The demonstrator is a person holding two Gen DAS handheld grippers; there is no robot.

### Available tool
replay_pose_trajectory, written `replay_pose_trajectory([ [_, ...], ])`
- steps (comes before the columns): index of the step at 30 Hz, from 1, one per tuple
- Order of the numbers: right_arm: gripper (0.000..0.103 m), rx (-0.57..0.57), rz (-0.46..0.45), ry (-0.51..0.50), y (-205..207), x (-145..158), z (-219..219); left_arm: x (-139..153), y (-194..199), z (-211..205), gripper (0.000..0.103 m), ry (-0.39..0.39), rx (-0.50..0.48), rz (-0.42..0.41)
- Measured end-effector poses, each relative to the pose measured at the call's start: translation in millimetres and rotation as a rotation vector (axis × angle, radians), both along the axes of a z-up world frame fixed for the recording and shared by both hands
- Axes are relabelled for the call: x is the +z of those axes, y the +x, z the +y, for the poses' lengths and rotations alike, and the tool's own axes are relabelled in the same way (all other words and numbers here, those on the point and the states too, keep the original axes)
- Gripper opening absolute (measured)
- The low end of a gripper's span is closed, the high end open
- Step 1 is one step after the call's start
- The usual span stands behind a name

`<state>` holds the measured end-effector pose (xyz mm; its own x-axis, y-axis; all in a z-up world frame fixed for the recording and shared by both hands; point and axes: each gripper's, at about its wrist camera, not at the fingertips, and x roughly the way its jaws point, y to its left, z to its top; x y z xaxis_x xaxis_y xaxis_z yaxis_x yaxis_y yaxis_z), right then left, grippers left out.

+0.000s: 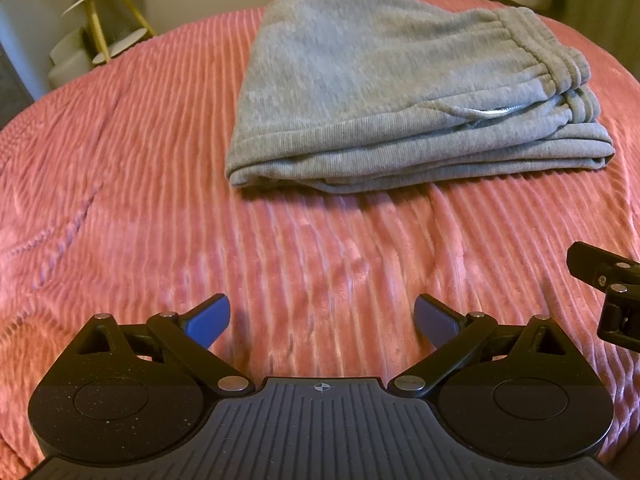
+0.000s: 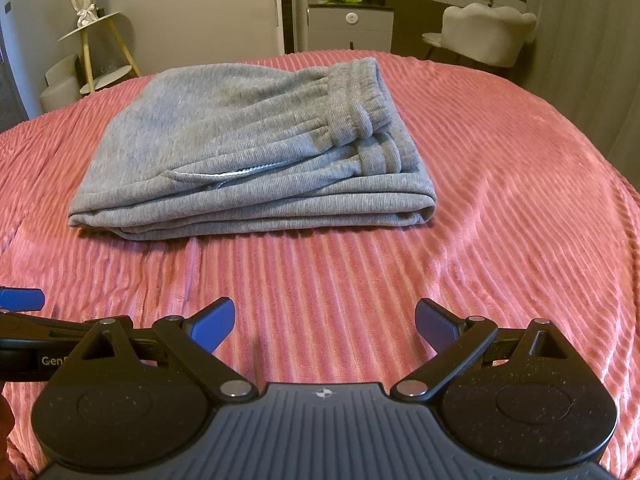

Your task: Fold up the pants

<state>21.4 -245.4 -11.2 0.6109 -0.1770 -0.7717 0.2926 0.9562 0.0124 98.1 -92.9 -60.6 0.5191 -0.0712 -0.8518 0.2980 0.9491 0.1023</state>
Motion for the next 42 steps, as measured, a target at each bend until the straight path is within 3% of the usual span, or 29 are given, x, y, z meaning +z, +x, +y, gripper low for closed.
replay_pose_trajectory([
  [42,0.097,0.013,0.017,-0.010,2.0,-5.0,0.9,-4.8,1.4,-1.6,0.101,0.008,-0.007,0.033],
])
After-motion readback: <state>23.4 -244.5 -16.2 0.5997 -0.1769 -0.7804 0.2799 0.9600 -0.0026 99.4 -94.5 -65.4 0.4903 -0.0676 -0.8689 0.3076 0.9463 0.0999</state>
